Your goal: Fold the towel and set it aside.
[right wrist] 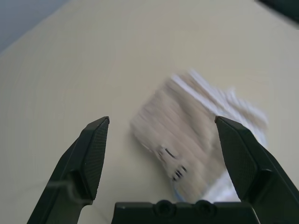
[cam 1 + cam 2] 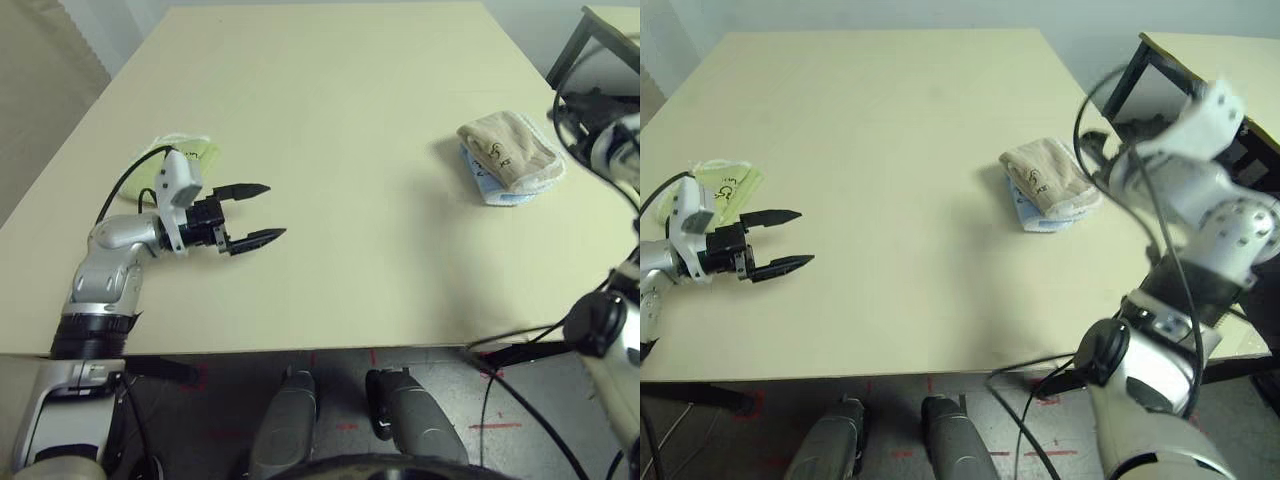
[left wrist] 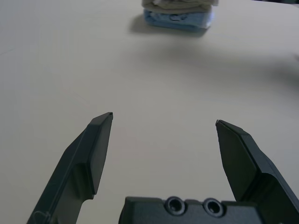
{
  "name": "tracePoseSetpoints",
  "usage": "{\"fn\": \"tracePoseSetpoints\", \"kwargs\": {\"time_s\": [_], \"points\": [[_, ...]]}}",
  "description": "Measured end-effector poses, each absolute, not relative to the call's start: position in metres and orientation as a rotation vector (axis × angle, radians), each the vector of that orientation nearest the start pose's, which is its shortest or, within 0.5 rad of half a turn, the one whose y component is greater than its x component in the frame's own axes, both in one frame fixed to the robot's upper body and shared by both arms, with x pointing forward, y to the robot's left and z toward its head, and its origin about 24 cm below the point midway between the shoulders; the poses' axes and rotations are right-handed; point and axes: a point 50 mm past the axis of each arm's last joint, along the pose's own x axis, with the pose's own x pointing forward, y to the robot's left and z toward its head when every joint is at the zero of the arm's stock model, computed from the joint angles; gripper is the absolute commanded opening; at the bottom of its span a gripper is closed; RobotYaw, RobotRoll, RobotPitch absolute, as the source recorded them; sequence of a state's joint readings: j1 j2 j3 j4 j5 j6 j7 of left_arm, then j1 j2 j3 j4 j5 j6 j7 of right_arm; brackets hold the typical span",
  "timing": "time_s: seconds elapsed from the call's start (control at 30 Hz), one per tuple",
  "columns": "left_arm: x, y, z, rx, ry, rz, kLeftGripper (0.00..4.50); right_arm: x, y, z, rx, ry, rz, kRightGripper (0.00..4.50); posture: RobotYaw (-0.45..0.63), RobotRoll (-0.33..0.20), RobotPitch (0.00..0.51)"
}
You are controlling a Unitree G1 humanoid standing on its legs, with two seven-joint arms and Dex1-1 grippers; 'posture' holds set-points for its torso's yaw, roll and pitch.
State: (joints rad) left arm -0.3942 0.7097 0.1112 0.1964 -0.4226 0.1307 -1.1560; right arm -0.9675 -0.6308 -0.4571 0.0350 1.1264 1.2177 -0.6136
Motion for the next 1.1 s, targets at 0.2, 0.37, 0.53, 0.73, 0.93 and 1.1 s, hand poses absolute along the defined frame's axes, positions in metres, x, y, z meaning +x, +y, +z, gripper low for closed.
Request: {"fn": "tracePoseSetpoints", "kwargs": {"time_s": [0.2, 0.37, 0.53, 0.73, 0.93, 1.1], "points": [[0.290, 0.259, 0.152, 0.184, -0.044, -0.727, 4.50, 0.313, -0.208, 0.247, 0.214, 0.113, 0.132, 4.47, 0.03, 0.000, 0.161], [0.261, 0.284, 0.148, 0.099, -0.072, -0.442, 4.50, 0.288, -0.210, 0.178, 0.023, 0.122, 0.186, 4.47, 0.05, 0.000, 0.177], [0.226, 0.299, 0.148, 0.108, -0.087, -0.253, 4.50, 0.257, -0.229, 0.145, -0.082, 0.019, 0.173, 4.47, 0.06, 0.000, 0.184], [0.192, 0.313, 0.116, 0.110, -0.006, -0.124, 4.50, 0.224, -0.239, 0.113, -0.108, -0.069, 0.246, 4.47, 0.06, 0.000, 0.159], [0.184, 0.343, 0.091, 0.027, 0.062, 0.046, 4.50, 0.212, -0.254, 0.088, -0.095, -0.031, 0.229, 4.47, 0.05, 0.000, 0.138], [0.185, 0.352, 0.092, 0.122, 0.071, 0.029, 4.50, 0.210, -0.252, 0.081, -0.076, -0.044, 0.247, 4.47, 0.05, 0.000, 0.105]]}}
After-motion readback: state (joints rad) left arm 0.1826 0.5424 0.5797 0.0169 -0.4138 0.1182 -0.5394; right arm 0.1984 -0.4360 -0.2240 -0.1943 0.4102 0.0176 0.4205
